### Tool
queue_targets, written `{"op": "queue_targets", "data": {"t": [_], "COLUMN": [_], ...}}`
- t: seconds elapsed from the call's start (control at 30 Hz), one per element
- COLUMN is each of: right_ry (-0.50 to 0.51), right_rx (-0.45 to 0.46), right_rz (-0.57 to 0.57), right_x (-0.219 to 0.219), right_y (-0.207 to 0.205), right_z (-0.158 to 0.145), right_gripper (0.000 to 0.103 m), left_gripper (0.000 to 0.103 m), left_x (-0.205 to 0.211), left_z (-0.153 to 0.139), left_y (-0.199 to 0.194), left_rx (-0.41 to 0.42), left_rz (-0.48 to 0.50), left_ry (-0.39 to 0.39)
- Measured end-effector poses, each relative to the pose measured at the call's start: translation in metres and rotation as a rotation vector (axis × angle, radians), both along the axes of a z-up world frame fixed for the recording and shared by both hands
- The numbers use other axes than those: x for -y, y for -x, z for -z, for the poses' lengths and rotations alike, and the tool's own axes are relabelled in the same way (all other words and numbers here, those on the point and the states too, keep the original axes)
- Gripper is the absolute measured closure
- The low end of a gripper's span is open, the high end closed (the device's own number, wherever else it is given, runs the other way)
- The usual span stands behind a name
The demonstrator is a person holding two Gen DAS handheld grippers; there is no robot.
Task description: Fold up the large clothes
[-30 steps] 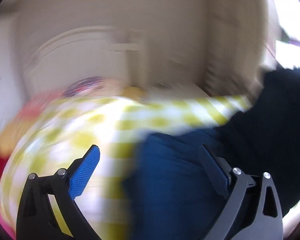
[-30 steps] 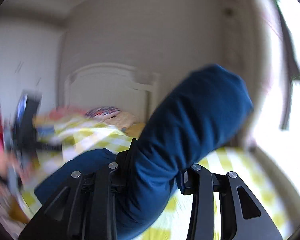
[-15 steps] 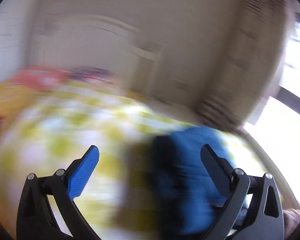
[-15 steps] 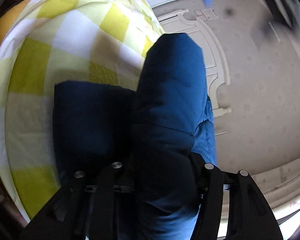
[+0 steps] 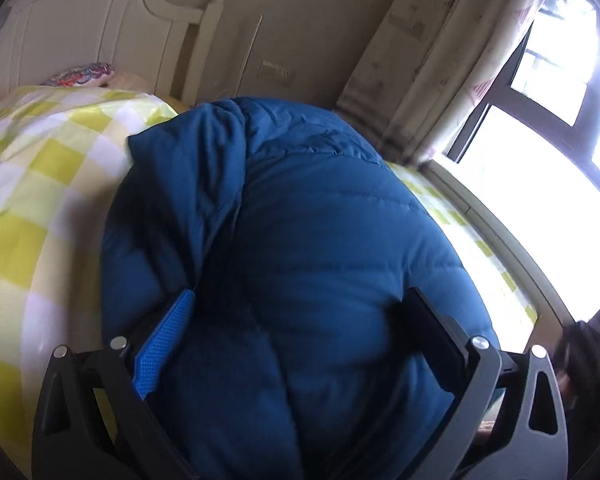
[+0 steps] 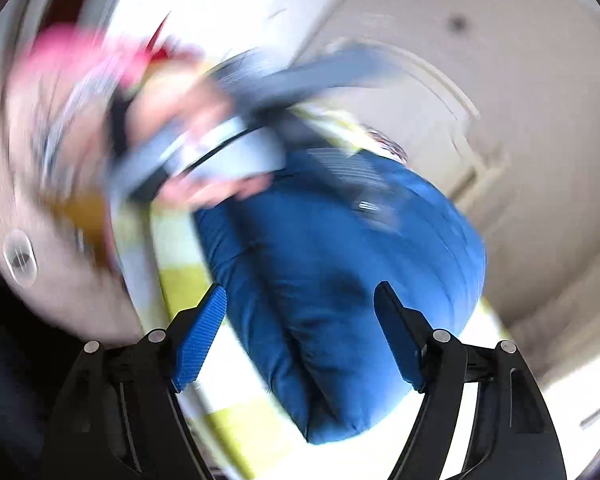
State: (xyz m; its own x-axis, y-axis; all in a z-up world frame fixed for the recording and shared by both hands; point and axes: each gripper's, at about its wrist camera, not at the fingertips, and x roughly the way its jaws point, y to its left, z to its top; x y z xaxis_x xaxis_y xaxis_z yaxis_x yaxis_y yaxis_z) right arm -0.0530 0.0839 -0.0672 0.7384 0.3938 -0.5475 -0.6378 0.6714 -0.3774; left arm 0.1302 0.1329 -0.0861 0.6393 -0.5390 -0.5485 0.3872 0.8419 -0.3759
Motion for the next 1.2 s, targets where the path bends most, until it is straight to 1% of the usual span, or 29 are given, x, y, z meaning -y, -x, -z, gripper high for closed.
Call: {"op": "queue_targets", "data": {"t": [0.03, 0.07, 0.1, 0.13, 0.17, 0.2, 0.23, 0.27, 0.3, 0.33, 0.37, 0.43, 0.47, 0.57, 0.63, 0.7, 0.77, 0.83, 0.87, 0.93, 1.0, 1.07, 1.1, 1.17, 1.2], "right_ry": [-0.095, -0.201, -0.301, -0.388, -0.458, -0.505, -0.557, -0.589, -0.609, -0.636, -0.685, -0.810, -0.834, -0.838, -0.843, -0.785, -0.772, -0.770, -0.781, -0.820, -0.858, -0.898, -0.902, -0.918, -0.918], "right_rx": [-0.034, -0.070, -0.117, -0.177, -0.249, -0.313, -0.404, -0.480, -0.548, -0.627, -0.704, -0.847, -0.877, -0.880, -0.830, -0.690, -0.601, -0.515, -0.500, -0.496, -0.507, -0.511, -0.507, -0.518, -0.530], "right_rz": [0.036, 0.098, 0.166, 0.215, 0.241, 0.258, 0.277, 0.286, 0.292, 0.313, 0.322, 0.302, 0.296, 0.265, 0.262, 0.269, 0.293, 0.342, 0.367, 0.436, 0.492, 0.548, 0.564, 0.583, 0.585], "right_x": [0.017, 0.038, 0.060, 0.078, 0.092, 0.102, 0.111, 0.120, 0.124, 0.132, 0.135, 0.140, 0.140, 0.142, 0.141, 0.141, 0.150, 0.162, 0.169, 0.195, 0.218, 0.242, 0.242, 0.256, 0.260], "right_y": [-0.005, -0.015, -0.028, -0.043, -0.058, -0.059, -0.075, -0.087, -0.096, -0.111, -0.121, -0.132, -0.135, -0.137, -0.138, -0.129, -0.131, -0.132, -0.135, -0.155, -0.172, -0.193, -0.202, -0.212, -0.214], "right_z": [-0.009, -0.019, -0.027, -0.030, -0.029, -0.025, -0.018, -0.010, 0.001, 0.018, 0.032, 0.056, 0.064, 0.068, 0.064, 0.052, 0.044, 0.045, 0.046, 0.049, 0.055, 0.059, 0.063, 0.068, 0.071], "right_gripper": [0.031, 0.029, 0.020, 0.014, 0.006, 0.006, 0.006, 0.006, 0.006, 0.006, 0.004, 0.004, 0.004, 0.004, 0.010, 0.022, 0.028, 0.031, 0.032, 0.033, 0.033, 0.033, 0.033, 0.032, 0.032], "left_gripper": [0.002, 0.002, 0.003, 0.003, 0.003, 0.003, 0.003, 0.003, 0.003, 0.003, 0.003, 0.003, 0.003, 0.003, 0.002, 0.002, 0.003, 0.009, 0.013, 0.018, 0.019, 0.019, 0.018, 0.018, 0.017], "left_x": [-0.009, -0.020, -0.032, -0.042, -0.056, -0.062, -0.065, -0.065, -0.061, -0.055, -0.054, -0.054, -0.055, -0.056, -0.049, -0.039, -0.017, 0.004, 0.018, 0.042, 0.073, 0.091, 0.101, 0.110, 0.110], "left_z": [0.002, 0.004, 0.007, 0.011, 0.016, 0.020, 0.021, 0.021, 0.021, 0.024, 0.024, 0.027, 0.029, 0.044, 0.049, 0.050, 0.046, 0.037, 0.032, 0.019, 0.013, 0.013, 0.014, 0.017, 0.018], "left_y": [0.005, 0.007, 0.007, 0.004, -0.002, -0.007, -0.010, -0.011, -0.014, -0.014, -0.016, -0.016, -0.016, -0.014, -0.019, -0.029, -0.042, -0.063, -0.080, -0.109, -0.147, -0.175, -0.187, -0.193, -0.189], "left_rx": [0.002, -0.016, -0.047, -0.082, -0.130, -0.170, -0.195, -0.207, -0.240, -0.273, -0.292, -0.360, -0.390, -0.406, -0.380, -0.362, -0.325, -0.296, -0.283, -0.251, -0.233, -0.232, -0.232, -0.227, -0.217], "left_rz": [-0.002, -0.017, -0.040, -0.044, -0.042, -0.043, -0.040, -0.035, -0.033, -0.030, -0.030, -0.012, -0.001, 0.026, 0.031, 0.018, 0.008, -0.002, -0.003, -0.007, -0.016, -0.030, -0.043, -0.078, -0.091], "left_ry": [0.045, 0.094, 0.146, 0.222, 0.339, 0.395, 0.411, 0.395, 0.351, 0.329, 0.321, 0.307, 0.317, 0.368, 0.378, 0.362, 0.331, 0.287, 0.261, 0.207, 0.158, 0.138, 0.132, 0.139, 0.137]}}
